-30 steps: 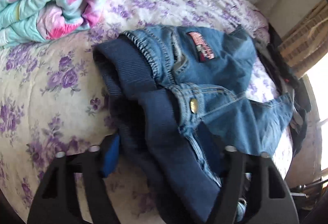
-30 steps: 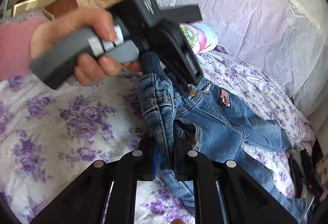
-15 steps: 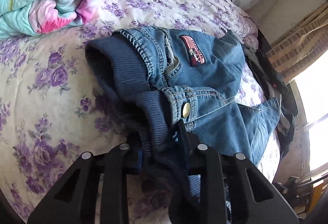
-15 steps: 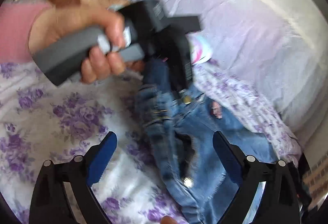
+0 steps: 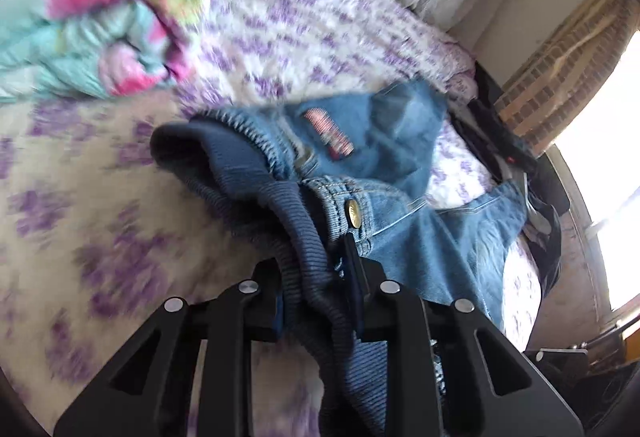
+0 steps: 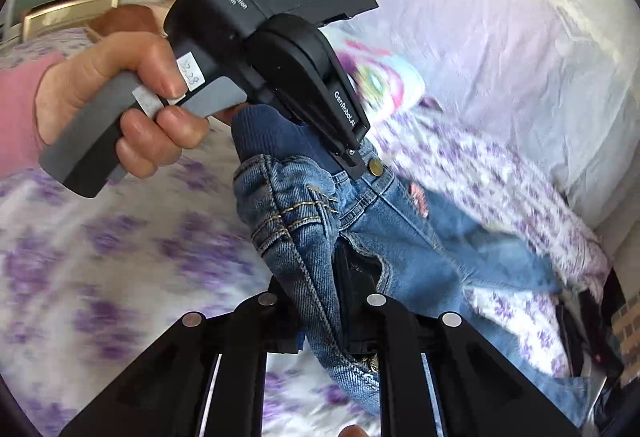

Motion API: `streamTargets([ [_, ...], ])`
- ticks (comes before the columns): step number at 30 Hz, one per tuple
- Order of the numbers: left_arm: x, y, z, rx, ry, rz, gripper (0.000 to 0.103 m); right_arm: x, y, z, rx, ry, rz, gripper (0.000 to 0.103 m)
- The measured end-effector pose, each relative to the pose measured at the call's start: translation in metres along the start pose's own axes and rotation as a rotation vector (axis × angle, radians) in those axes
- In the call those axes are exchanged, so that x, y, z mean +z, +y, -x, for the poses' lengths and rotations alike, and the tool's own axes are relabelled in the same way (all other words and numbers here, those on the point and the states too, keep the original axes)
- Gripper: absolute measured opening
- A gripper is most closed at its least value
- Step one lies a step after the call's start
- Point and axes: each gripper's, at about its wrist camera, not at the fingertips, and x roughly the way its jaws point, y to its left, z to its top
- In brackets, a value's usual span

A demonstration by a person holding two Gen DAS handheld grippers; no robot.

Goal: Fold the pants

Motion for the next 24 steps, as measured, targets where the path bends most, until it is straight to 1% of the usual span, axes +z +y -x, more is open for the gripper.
streamTargets([
  [4, -0.038, 0.008, 0.055, 0.028, -0.065, 0.028, 0.022, 0.013, 0.041, 0.033, 0.094, -0.052, 0.055, 0.013],
  [7, -0.081, 0.027, 0.091, 0.074, -0.104, 0.076, 0.022, 0.017, 0.081, 0.05, 0.201, -0.084, 0.092, 0.013],
  [8, -0.089, 0.032, 0.097, 0.082, -0.109, 0.09, 0.022, 0.017, 0.091, 0.053, 0.232, -0.088, 0.097, 0.012],
  [11, -0.134, 0.058, 0.115, 0.112, -0.121, 0.174, 0.023, 0.013, 0.124, 0.058, 0.312, -0.095, 0.111, 0.013],
  [12, -0.143, 0.063, 0.115, 0.133, -0.124, 0.178, 0.026, 0.01, 0.132, 0.057, 0.328, -0.092, 0.109, 0.014],
  [13, -0.153, 0.066, 0.114, 0.182, -0.127, 0.176, 0.034, 0.007, 0.137, 0.055, 0.342, -0.083, 0.102, 0.02],
  [14, -0.159, 0.065, 0.113, 0.228, -0.131, 0.169, 0.037, 0.003, 0.137, 0.051, 0.37, -0.061, 0.085, 0.035],
  [15, -0.165, 0.061, 0.113, 0.337, -0.15, 0.141, 0.04, -0.001, 0.132, 0.053, 0.395, -0.046, 0.06, 0.045],
  [16, -0.169, 0.055, 0.115, 0.42, -0.172, 0.094, 0.046, -0.005, 0.124, 0.055, 0.404, -0.05, 0.035, 0.058],
  [17, -0.172, 0.048, 0.119, 0.497, -0.199, 0.041, 0.047, -0.011, 0.11, 0.062, 0.396, -0.072, -0.012, 0.066],
  [18, -0.172, 0.036, 0.124, 0.593, -0.232, -0.021, 0.052, -0.016, 0.093, 0.068, 0.371, -0.083, -0.057, 0.069],
  [19, -0.172, 0.027, 0.129, 0.636, -0.251, -0.05, 0.057, -0.022, 0.076, 0.073, 0.339, -0.088, -0.102, 0.071],
  [20, -0.171, 0.02, 0.135, 0.641, -0.277, -0.064, 0.059, -0.036, 0.043, 0.082, 0.253, -0.095, -0.192, 0.071],
  [22, -0.169, 0.003, 0.149, 0.558, -0.347, -0.045, 0.069, -0.058, -0.004, 0.091, 0.125, -0.088, -0.327, 0.072],
  [23, -0.168, -0.008, 0.153, 0.492, -0.377, -0.035, 0.073, -0.077, -0.038, 0.097, 0.047, -0.073, -0.438, 0.073],
  [24, -0.168, -0.015, 0.152, 0.444, -0.386, -0.033, 0.079, -0.096, -0.068, 0.1, -0.006, -0.051, -0.54, 0.073],
])
